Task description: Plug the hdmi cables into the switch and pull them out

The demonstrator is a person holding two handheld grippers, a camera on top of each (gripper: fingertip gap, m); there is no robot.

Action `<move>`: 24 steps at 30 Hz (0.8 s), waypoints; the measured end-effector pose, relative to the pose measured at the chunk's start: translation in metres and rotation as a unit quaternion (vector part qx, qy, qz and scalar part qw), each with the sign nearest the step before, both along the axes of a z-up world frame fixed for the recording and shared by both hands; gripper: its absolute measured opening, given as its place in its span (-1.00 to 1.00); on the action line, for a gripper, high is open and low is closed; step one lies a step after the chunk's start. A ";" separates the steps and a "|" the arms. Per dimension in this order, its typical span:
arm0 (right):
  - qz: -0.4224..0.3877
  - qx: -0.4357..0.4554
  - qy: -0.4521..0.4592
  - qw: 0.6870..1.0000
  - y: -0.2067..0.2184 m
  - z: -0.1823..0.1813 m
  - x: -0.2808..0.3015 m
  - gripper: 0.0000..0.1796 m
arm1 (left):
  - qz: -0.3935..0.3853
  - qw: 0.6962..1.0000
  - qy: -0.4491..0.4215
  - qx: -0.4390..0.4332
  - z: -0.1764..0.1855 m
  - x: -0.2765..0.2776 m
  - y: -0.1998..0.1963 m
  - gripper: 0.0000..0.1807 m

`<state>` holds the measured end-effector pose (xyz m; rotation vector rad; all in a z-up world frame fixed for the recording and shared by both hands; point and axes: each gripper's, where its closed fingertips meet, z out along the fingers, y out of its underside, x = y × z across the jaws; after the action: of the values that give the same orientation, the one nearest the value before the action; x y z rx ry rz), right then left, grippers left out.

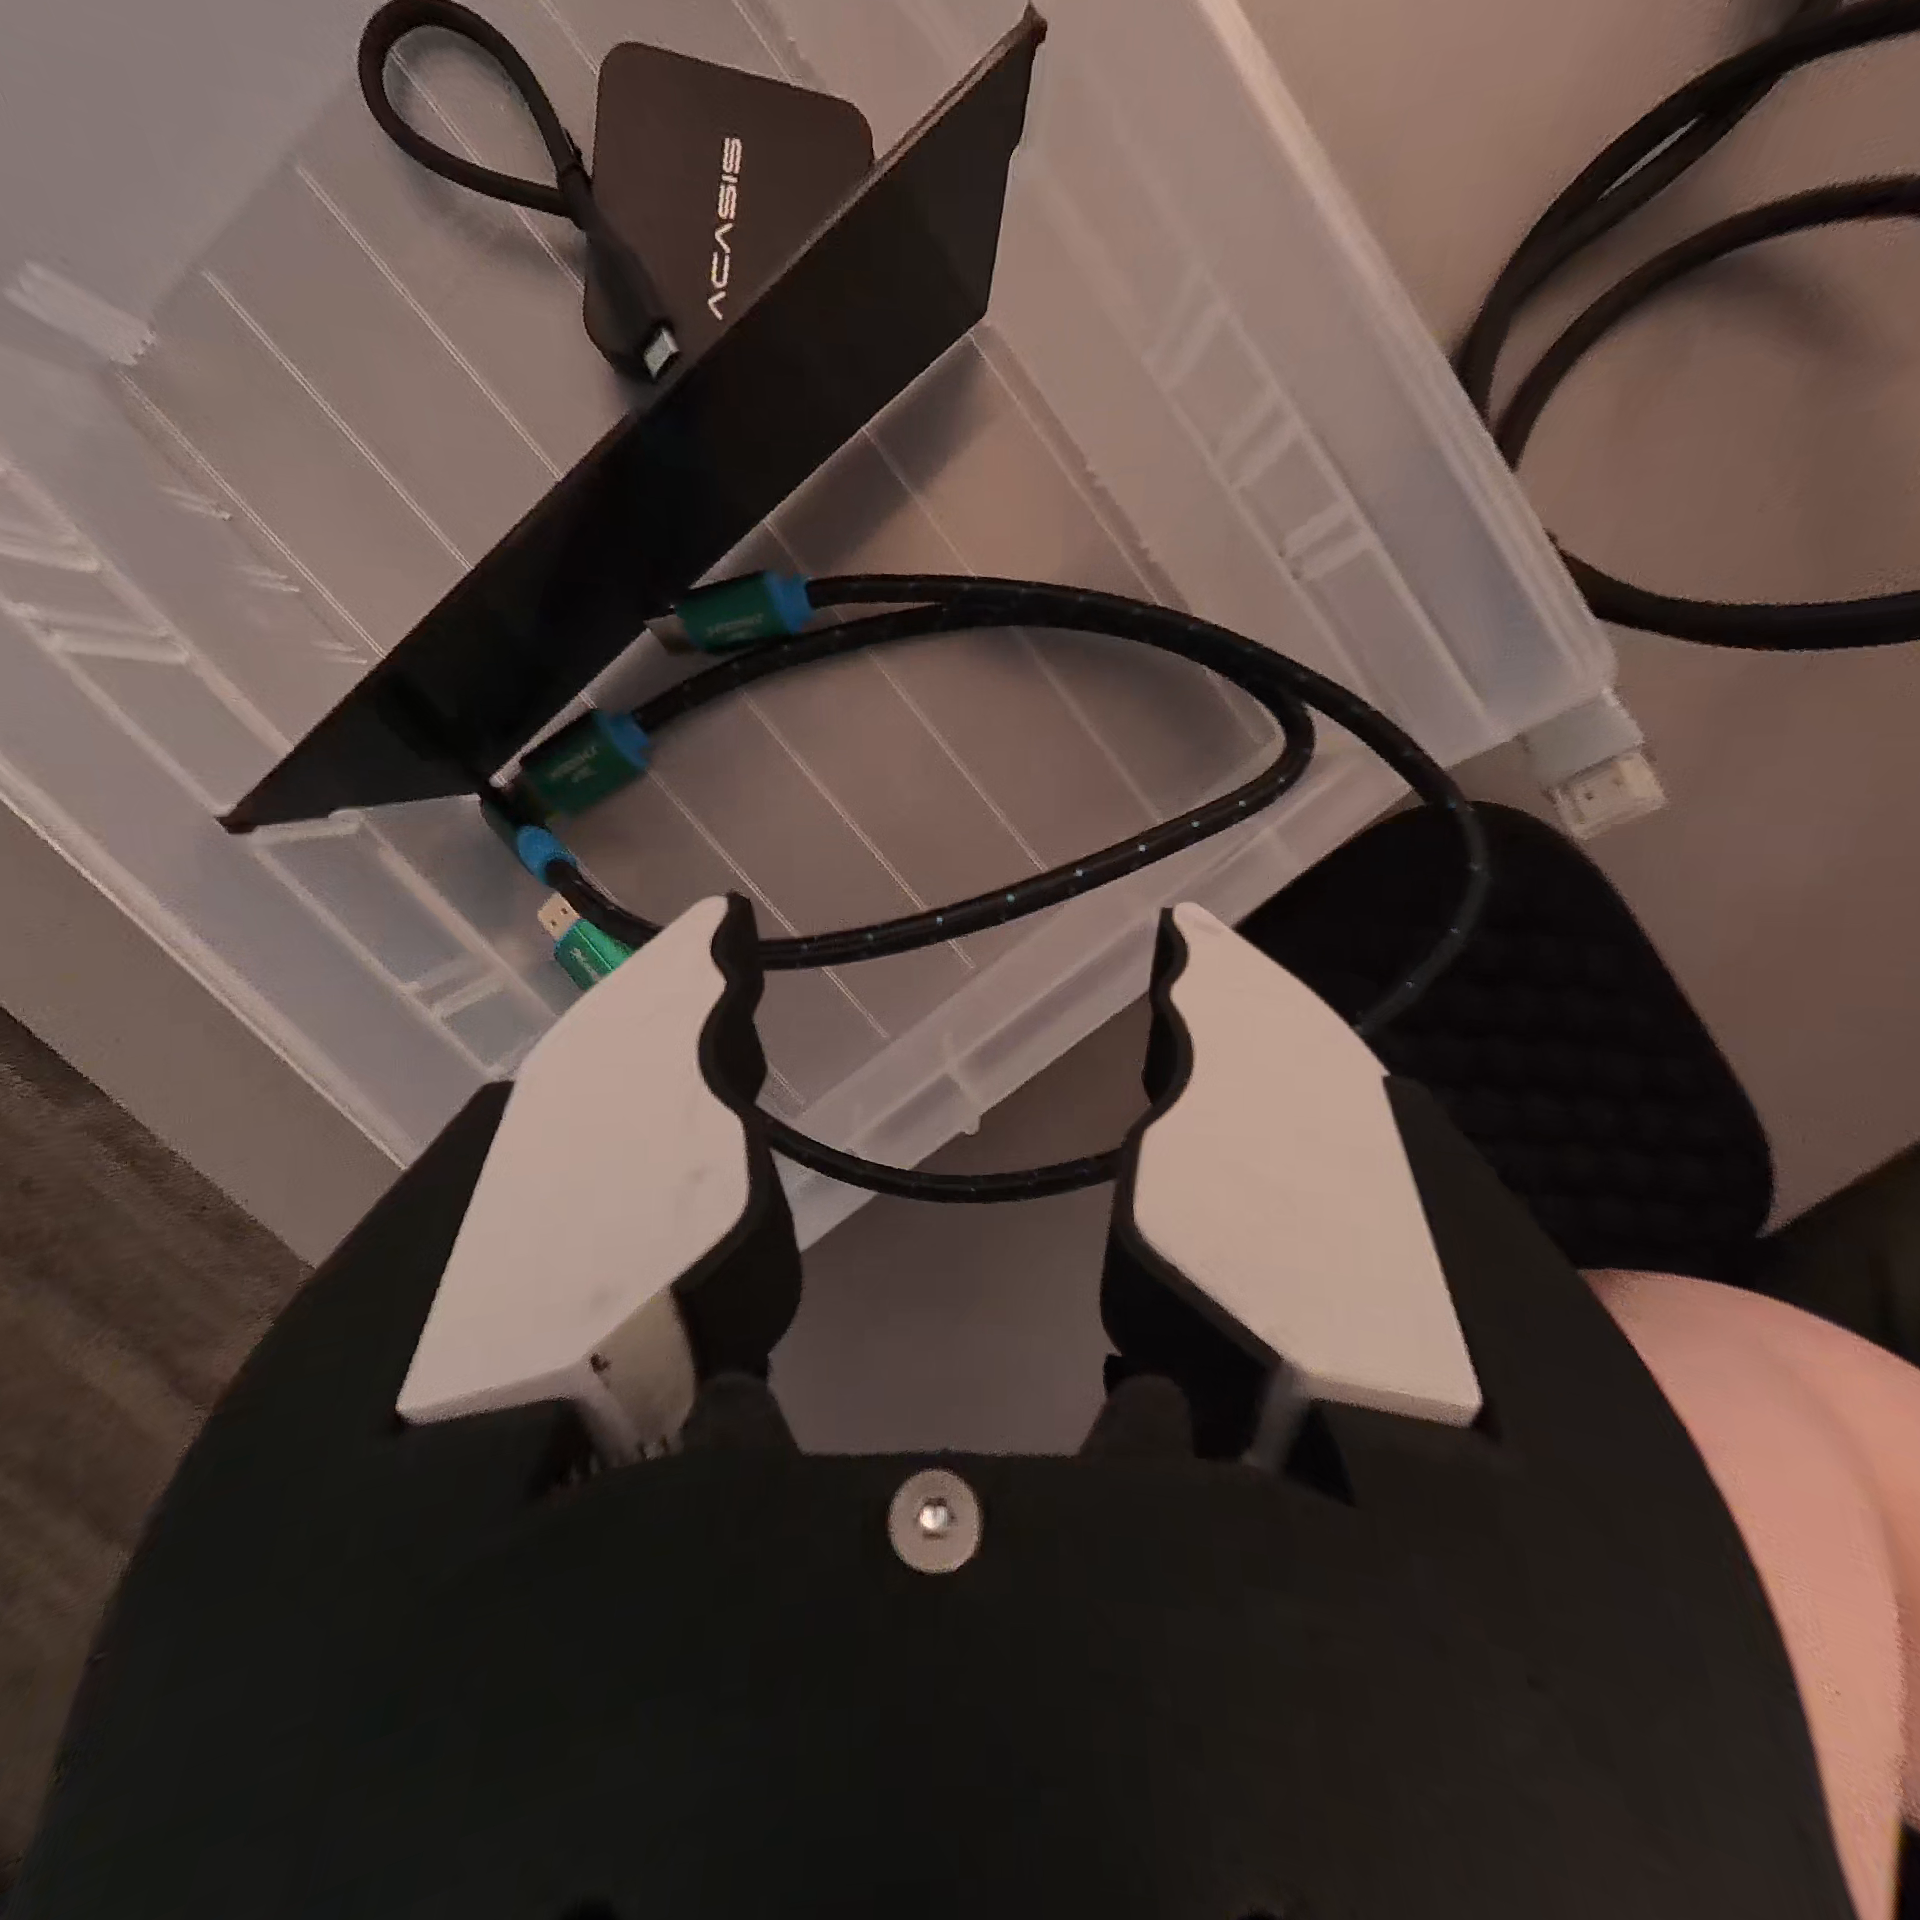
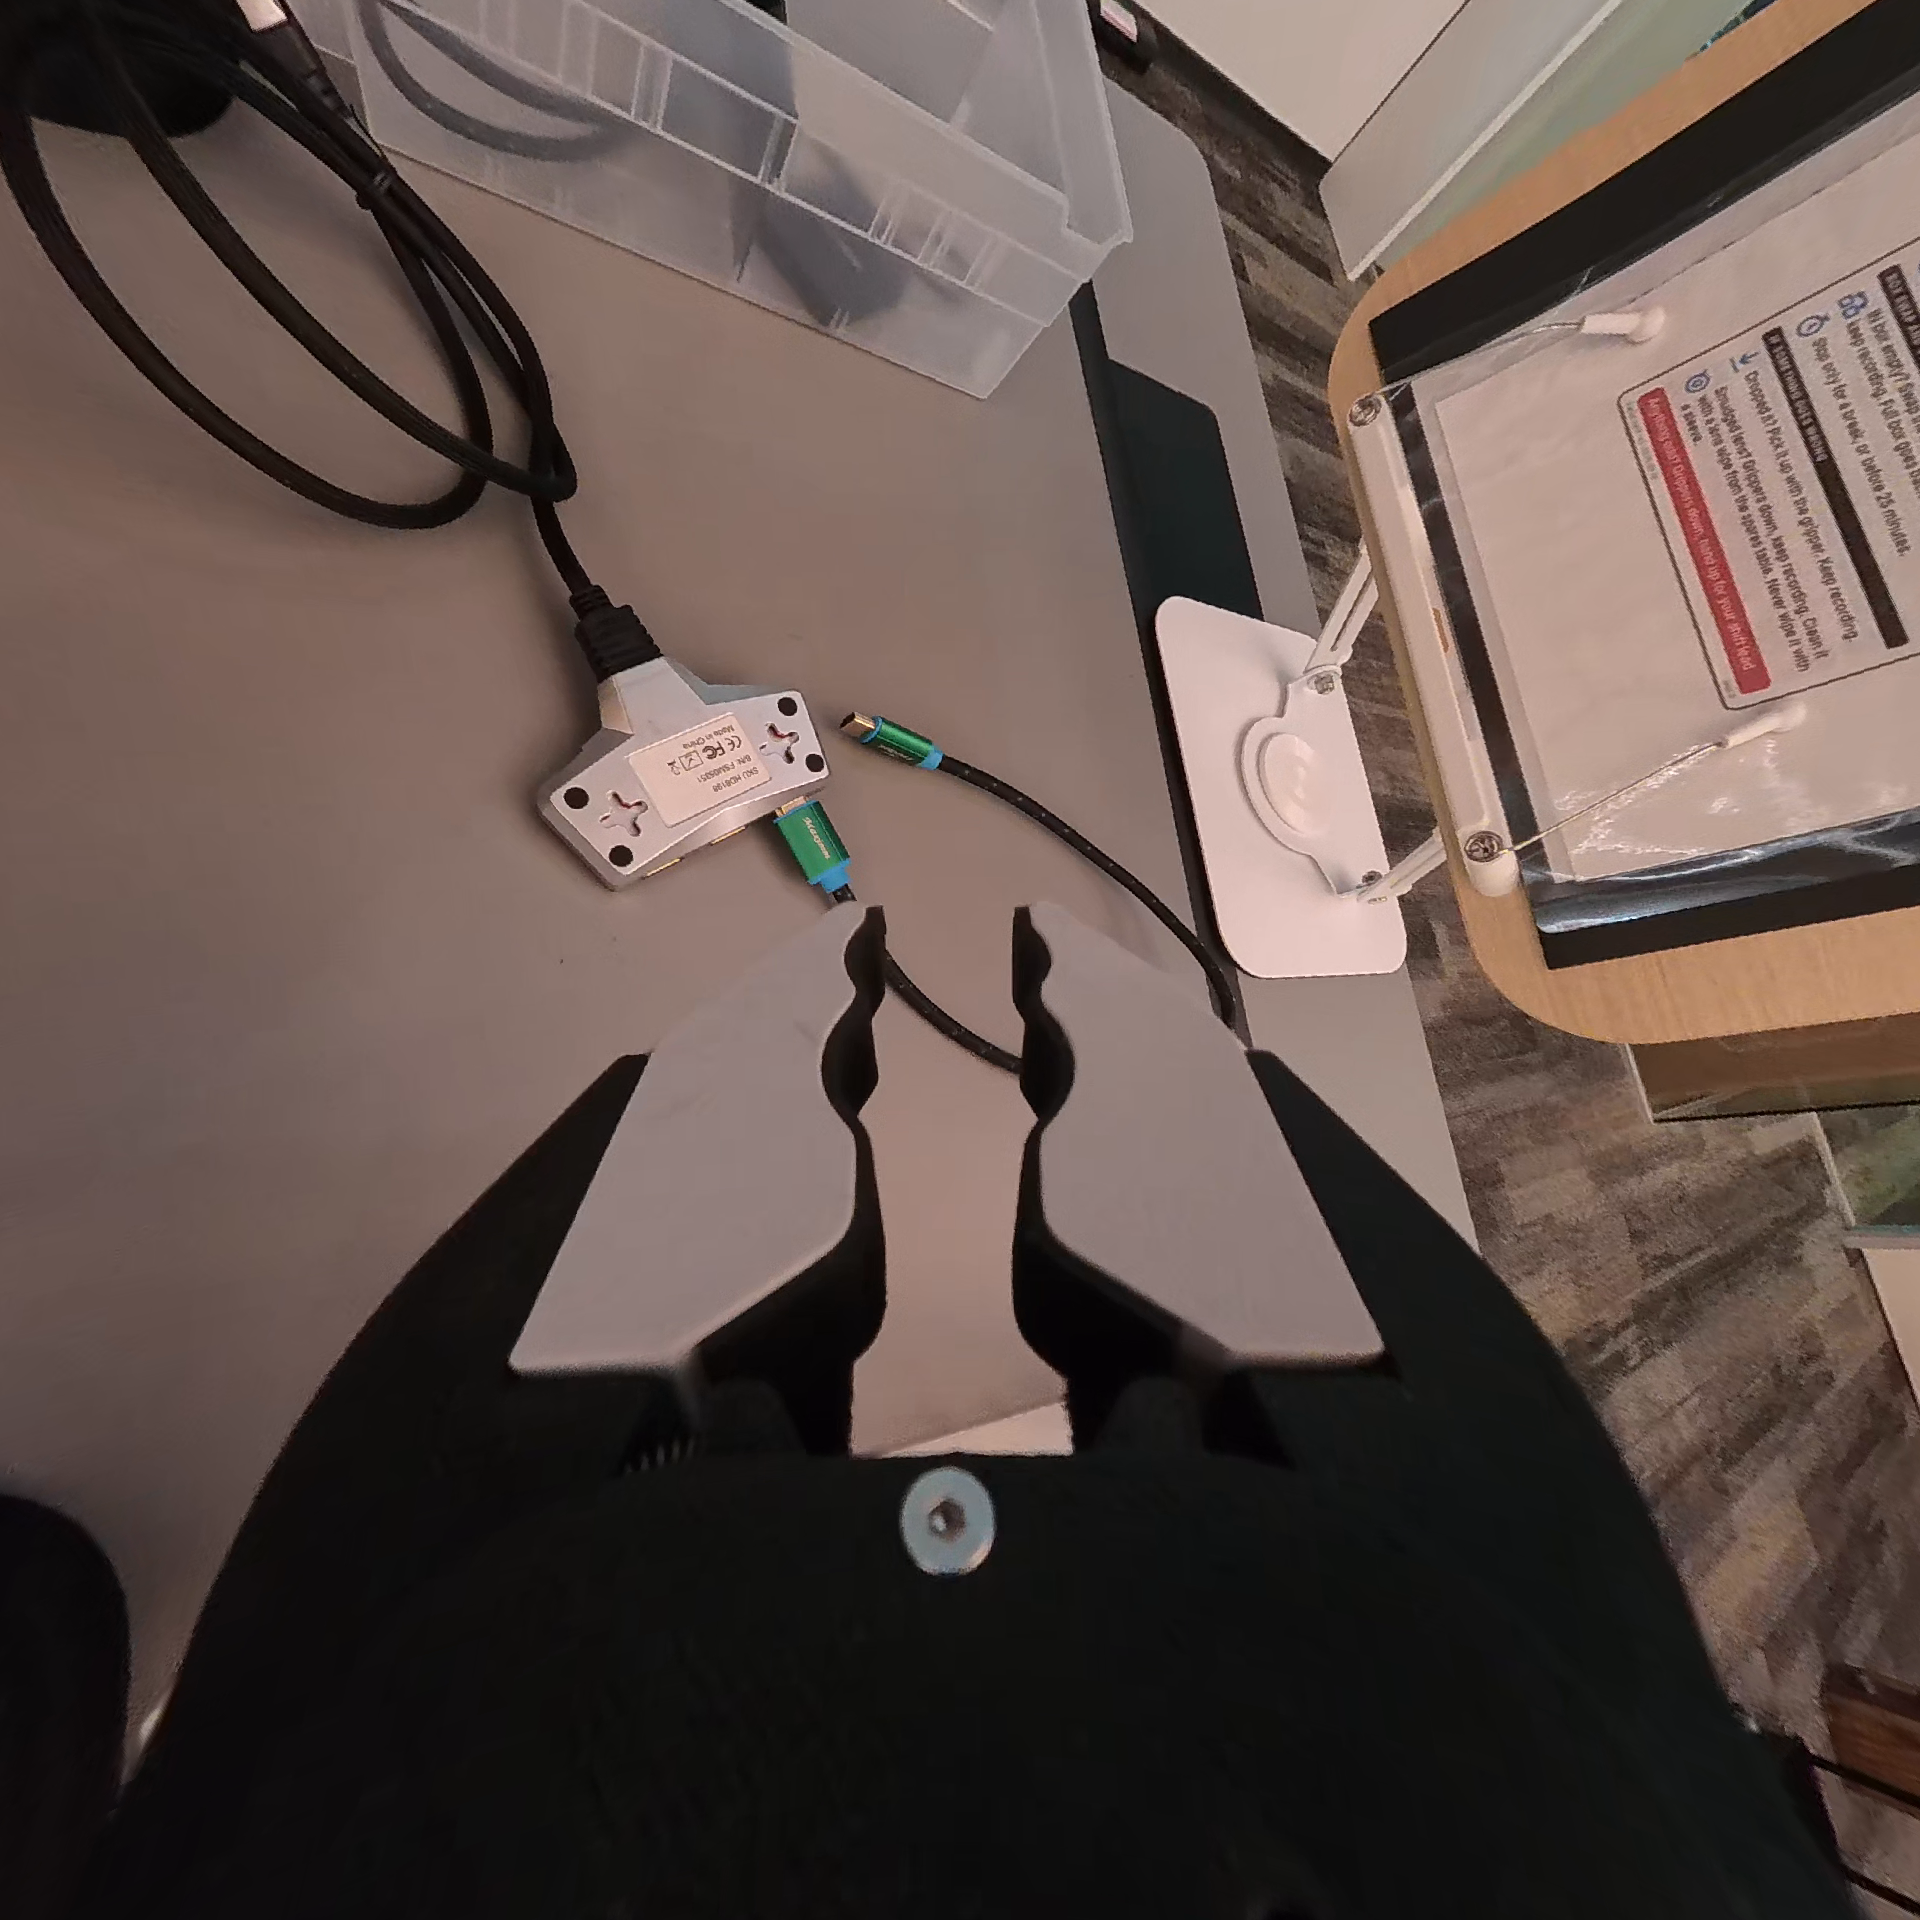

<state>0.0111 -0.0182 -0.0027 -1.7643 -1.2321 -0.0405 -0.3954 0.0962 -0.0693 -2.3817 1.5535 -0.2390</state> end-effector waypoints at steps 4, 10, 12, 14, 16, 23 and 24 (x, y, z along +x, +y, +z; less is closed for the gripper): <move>0.009 0.001 0.011 1.000 -0.003 0.003 -0.003 -0.74 | -0.038 0.999 -0.011 -0.022 -0.012 0.013 0.000 -0.23; 0.044 0.008 0.049 0.998 -0.010 0.014 -0.016 -0.74 | -0.088 0.989 -0.028 -0.119 -0.032 0.023 -0.020 -0.30; 0.057 0.011 0.060 0.997 -0.012 0.017 -0.020 -0.74 | -0.083 0.989 -0.017 -0.124 -0.036 0.019 -0.020 -0.34; 0.065 0.013 0.066 0.996 -0.014 0.020 -0.024 -0.74 | -0.082 0.989 -0.008 -0.123 -0.039 0.016 -0.019 -0.38; 0.072 0.013 0.070 0.995 -0.015 0.020 -0.027 -0.74 | -0.081 0.990 0.004 -0.119 -0.041 0.013 -0.018 -0.42; 0.094 0.008 0.080 0.992 -0.017 0.021 -0.037 -0.75 | -0.115 0.984 0.032 -0.130 -0.045 0.014 -0.026 -0.55; 0.097 0.007 0.080 0.992 -0.018 0.020 -0.038 -0.75 | -0.124 0.980 0.027 -0.151 -0.045 0.015 -0.032 -0.68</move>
<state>-0.0264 -0.0361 0.0176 -1.5969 -1.2754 0.2011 -0.3802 0.0639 -0.1138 -2.4229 1.9652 -0.4975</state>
